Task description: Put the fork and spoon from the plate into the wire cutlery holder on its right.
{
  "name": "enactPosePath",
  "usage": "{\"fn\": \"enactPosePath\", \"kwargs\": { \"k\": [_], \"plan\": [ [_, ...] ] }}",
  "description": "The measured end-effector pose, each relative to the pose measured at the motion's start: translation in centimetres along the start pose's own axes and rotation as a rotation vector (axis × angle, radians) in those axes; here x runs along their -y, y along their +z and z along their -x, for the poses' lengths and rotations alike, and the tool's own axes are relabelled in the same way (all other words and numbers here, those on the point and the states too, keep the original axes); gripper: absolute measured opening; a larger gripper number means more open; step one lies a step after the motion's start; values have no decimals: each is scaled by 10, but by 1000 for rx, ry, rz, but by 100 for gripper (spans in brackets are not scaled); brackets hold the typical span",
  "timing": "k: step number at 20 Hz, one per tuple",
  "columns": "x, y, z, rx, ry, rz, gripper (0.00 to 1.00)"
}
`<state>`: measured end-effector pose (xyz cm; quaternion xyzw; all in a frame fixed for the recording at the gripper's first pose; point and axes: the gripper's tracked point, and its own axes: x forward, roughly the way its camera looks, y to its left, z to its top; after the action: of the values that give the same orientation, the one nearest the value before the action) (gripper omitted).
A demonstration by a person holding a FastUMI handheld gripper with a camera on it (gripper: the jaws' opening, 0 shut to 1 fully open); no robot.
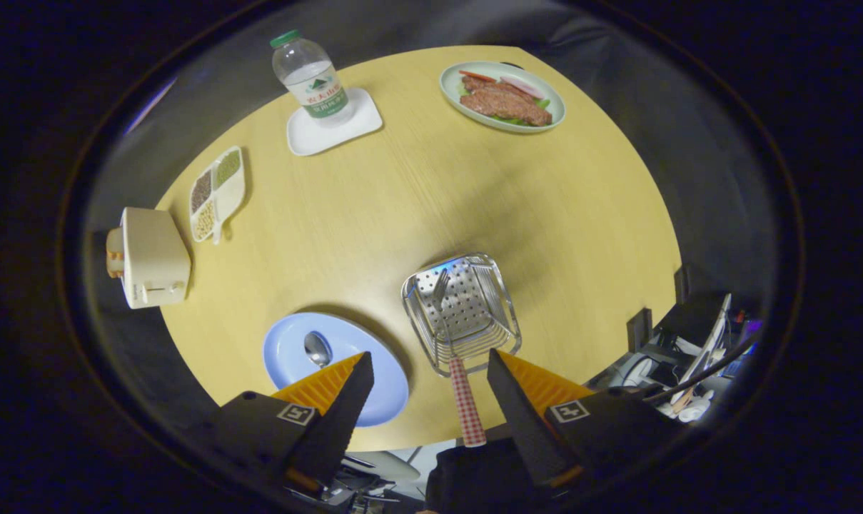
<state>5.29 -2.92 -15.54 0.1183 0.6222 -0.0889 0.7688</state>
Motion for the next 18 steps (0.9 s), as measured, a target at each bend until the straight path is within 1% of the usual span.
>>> {"fn": "enactPosePath", "kwargs": {
  "k": [5,8,14,18],
  "plan": [
    [-11,-1,31,132,14,-1,100],
    [-21,-3,52,243,26,25,100],
    [-44,-27,94,460,52,75,100],
    [-66,-42,112,645,124,70,100]
  ]
}}
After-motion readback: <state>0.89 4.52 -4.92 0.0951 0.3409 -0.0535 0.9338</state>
